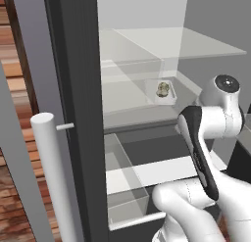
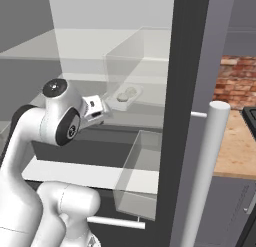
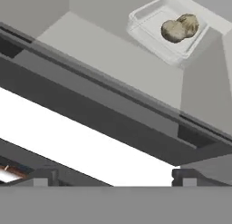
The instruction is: Place two dumplings into each of the tupperware containers and then place the containers in the fridge.
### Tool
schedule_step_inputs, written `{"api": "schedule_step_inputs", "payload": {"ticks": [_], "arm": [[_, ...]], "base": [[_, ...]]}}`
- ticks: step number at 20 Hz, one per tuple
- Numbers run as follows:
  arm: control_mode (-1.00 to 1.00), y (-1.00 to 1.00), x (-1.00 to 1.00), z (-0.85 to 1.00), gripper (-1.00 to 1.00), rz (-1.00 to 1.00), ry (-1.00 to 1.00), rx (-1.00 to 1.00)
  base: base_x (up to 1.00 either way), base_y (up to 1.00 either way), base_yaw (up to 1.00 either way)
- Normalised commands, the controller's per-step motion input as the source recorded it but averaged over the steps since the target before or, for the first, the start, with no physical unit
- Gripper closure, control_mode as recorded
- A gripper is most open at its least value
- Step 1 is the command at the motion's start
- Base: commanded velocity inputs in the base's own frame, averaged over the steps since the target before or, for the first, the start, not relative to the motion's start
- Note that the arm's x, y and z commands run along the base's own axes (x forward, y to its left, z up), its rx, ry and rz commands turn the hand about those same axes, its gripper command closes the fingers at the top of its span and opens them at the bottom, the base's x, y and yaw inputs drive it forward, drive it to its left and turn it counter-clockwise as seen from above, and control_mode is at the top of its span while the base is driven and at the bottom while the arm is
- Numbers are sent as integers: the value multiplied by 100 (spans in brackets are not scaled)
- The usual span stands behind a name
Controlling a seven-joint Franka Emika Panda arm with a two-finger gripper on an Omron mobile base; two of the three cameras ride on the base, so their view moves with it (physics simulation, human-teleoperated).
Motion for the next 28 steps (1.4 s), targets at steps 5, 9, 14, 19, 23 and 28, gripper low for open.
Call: {"api": "schedule_step_inputs", "payload": {"ticks": [5, 9, 14, 19, 23, 28], "arm": [[-100, 1, -38, 0, -100, -44, 8, 30], [-100, 40, -18, 7, -100, -37, 15, 7], [-100, 14, 0, 22, -100, -2, 17, 3], [-100, -1, -10, 14, -100, 1, 15, 15], [-100, -2, -44, 0, -100, 0, 0, 2], [-100, -5, -59, 0, -100, 0, -4, 0]], "base": [[0, 0, 0], [0, 0, 0], [0, 0, 0], [0, 0, 0], [0, 0, 0], [0, 0, 0]]}}
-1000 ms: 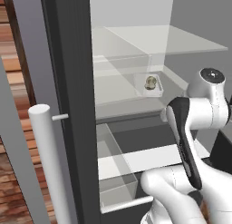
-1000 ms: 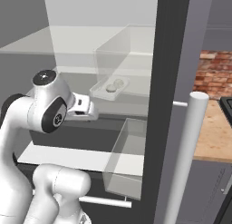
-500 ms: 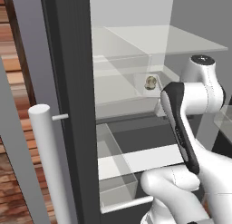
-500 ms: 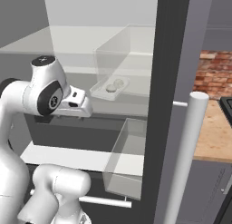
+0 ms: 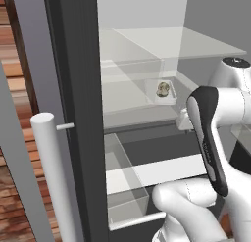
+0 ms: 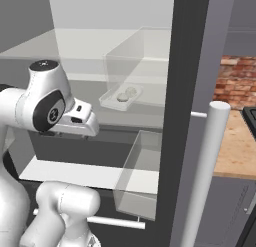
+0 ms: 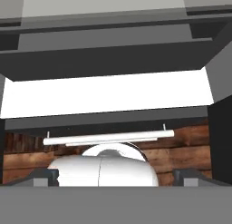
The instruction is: Place two dumplings into each of the tupperware containers and then place the containers in the fridge.
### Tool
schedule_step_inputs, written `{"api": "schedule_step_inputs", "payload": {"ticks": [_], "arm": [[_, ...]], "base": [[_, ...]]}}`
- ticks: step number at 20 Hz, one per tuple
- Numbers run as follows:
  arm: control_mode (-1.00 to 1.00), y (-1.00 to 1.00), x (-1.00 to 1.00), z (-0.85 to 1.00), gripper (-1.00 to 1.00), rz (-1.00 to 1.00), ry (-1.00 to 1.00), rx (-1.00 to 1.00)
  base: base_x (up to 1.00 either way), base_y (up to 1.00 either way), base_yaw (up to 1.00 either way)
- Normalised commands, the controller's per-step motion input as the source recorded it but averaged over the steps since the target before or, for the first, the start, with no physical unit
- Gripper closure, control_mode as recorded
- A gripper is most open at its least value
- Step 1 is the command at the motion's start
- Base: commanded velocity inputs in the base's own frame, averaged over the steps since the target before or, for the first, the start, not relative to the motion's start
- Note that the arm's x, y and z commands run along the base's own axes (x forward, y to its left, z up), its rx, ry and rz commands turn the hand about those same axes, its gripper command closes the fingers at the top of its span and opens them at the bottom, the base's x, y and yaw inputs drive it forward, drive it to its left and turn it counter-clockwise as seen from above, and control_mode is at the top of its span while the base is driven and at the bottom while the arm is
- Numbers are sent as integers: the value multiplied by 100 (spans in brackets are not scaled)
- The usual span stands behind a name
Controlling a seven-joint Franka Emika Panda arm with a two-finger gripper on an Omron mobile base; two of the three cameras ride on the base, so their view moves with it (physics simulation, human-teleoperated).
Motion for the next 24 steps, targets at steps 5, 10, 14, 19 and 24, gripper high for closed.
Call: {"api": "schedule_step_inputs", "payload": {"ticks": [5, 10, 14, 19, 24], "arm": [[-100, -22, -63, 0, -100, 0, -2, 0], [-100, 2, -26, 0, -100, 0, 0, 0], [-100, 29, 1, 0, -100, 0, 0, -1], [-100, 19, 1, 0, -100, 0, 0, 0], [100, 1, -3, 0, -100, 0, 0, 0]], "base": [[0, 0, 0], [0, 0, 0], [0, 0, 0], [0, 0, 0], [-49, -1, 3]]}}
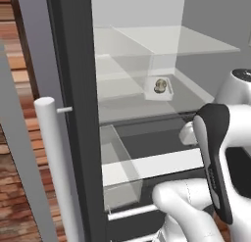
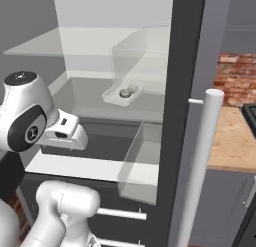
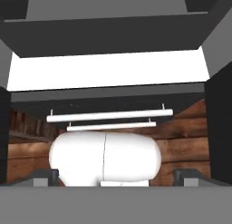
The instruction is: Place two dumplings into each of the tupperware containers and then place the containers in the fridge.
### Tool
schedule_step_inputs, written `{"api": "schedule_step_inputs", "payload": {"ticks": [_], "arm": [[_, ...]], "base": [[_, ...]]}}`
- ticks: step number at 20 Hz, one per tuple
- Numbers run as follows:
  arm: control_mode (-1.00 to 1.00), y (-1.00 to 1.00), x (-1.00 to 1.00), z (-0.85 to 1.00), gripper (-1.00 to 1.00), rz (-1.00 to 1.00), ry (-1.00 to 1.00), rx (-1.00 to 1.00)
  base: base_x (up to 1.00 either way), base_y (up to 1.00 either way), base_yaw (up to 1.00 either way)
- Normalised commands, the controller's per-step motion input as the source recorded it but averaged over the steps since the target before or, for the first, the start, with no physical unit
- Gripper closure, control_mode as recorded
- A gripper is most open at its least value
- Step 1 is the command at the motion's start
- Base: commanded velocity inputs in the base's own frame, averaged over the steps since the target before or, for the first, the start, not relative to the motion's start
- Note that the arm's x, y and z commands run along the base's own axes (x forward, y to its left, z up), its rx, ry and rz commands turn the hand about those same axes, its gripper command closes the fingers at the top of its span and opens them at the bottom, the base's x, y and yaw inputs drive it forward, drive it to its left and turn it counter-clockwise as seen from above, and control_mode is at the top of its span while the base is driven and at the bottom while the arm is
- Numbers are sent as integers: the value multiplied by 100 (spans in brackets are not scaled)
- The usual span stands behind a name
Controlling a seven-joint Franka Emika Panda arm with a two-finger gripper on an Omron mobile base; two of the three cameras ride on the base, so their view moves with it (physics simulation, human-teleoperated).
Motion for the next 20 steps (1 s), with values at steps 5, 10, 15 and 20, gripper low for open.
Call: {"api": "schedule_step_inputs", "payload": {"ticks": [5, 10, 15, 20], "arm": [[100, 0, 0, 0, -100, 0, 0, 0], [100, 0, 0, 0, -100, 0, 0, 0], [100, 0, 0, 0, -100, 0, 0, 0], [100, 0, 0, 0, -100, 0, 0, 0]], "base": [[-93, -11, 30], [-16, -14, 62], [-42, -3, 68], [-52, 5, 89]]}}
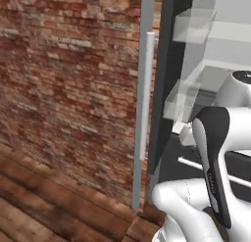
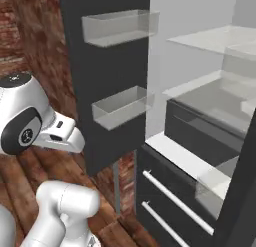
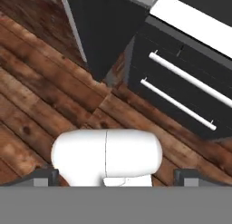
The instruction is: Place two dumplings into each of the tupperware containers and then place the containers in the fridge.
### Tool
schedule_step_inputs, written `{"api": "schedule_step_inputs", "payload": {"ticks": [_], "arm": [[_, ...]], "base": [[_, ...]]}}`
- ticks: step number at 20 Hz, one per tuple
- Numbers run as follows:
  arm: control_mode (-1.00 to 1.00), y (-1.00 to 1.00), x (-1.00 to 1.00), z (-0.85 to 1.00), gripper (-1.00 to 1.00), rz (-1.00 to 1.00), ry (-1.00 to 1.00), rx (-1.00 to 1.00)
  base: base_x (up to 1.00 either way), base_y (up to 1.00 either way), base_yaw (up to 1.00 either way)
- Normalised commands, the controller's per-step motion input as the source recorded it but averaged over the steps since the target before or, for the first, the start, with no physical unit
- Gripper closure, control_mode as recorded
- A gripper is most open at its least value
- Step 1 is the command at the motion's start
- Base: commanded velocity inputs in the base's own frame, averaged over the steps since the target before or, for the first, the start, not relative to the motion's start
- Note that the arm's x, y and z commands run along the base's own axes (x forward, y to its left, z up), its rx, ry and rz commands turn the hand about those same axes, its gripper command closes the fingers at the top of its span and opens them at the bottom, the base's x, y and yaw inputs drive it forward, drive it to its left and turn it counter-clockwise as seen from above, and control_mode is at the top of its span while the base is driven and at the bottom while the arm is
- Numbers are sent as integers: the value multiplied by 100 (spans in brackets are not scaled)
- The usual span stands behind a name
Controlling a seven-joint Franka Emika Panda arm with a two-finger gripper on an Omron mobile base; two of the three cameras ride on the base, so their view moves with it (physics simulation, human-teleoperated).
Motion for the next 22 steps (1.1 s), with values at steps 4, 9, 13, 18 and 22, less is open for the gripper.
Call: {"api": "schedule_step_inputs", "payload": {"ticks": [4, 9, 13, 18, 22], "arm": [[100, 0, 0, 0, -100, 0, 0, 0], [100, 0, 0, 0, -100, 0, 0, 0], [100, 0, 0, 0, -100, 0, 0, 0], [100, 0, 0, 0, -100, 0, 0, 0], [100, 0, 0, 0, -100, 0, 0, 0]], "base": [[-22, 16, 100], [-19, 22, 100], [21, 58, 75], [75, 69, 40], [100, 10, 10]]}}
